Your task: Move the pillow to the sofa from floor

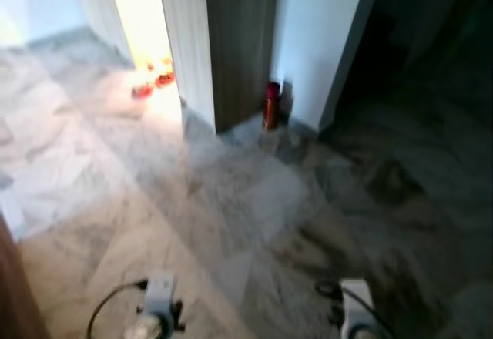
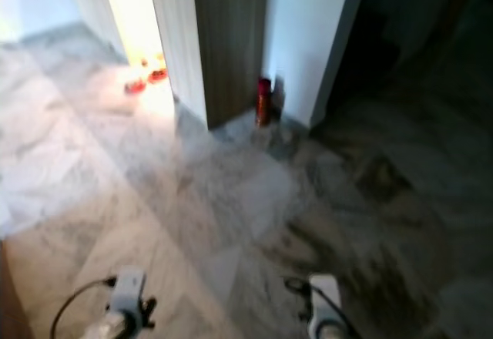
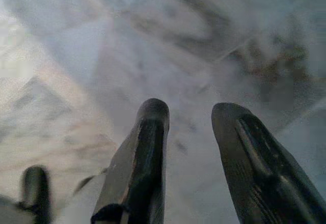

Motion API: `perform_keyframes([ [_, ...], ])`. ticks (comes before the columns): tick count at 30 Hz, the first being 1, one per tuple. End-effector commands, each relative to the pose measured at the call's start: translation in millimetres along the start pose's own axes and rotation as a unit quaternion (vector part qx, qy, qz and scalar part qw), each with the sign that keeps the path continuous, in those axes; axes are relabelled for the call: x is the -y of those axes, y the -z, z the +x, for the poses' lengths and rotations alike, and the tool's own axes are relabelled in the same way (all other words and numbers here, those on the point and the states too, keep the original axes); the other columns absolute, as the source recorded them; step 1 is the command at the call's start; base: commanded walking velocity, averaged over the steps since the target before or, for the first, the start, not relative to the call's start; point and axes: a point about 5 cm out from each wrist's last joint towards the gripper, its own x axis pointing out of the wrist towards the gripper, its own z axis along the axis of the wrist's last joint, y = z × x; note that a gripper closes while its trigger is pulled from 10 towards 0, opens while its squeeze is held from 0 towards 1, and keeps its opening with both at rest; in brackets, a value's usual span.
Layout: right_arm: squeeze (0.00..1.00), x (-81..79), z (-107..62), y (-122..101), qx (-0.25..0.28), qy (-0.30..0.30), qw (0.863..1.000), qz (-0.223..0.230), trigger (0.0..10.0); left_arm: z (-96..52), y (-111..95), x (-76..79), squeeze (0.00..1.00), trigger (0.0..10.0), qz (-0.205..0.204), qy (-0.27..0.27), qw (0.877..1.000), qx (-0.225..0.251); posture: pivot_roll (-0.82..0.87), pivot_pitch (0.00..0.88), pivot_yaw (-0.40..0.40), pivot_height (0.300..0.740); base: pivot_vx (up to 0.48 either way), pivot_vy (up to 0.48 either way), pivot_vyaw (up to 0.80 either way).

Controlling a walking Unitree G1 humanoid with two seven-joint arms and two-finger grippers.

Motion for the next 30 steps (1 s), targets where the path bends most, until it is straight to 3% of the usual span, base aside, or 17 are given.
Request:
perform_keyframes([
  [1,0.0,-11.8,2.0,-10.4,0.017,-0.013,1.0,0.009,10.0,-1.8,1.8,-14.7,0.0,10.0,0.007,-0.02,1.0,-0.003,0.05,0.0,-0.052,0.74,0.356,0.0,0.0],
  [13,0.0,-9.8,2.1,-11.5,0.02,-0.009,1.0,0.019,10.0,-1.6,1.0,-14.3,0.0,10.0,0.001,-0.026,1.0,0.0,0.05,0.0,-0.058,0.74,0.337,0.0,0.0],
  [30,0.0,-10.6,2.2,-12.5,0.023,-0.011,0.999,0.025,10.0,-1.4,-0.6,-15.2,0.0,10.0,-0.001,-0.027,1.0,0.003,0.04,0.0,-0.057,0.74,0.0,0.0,0.0],
])
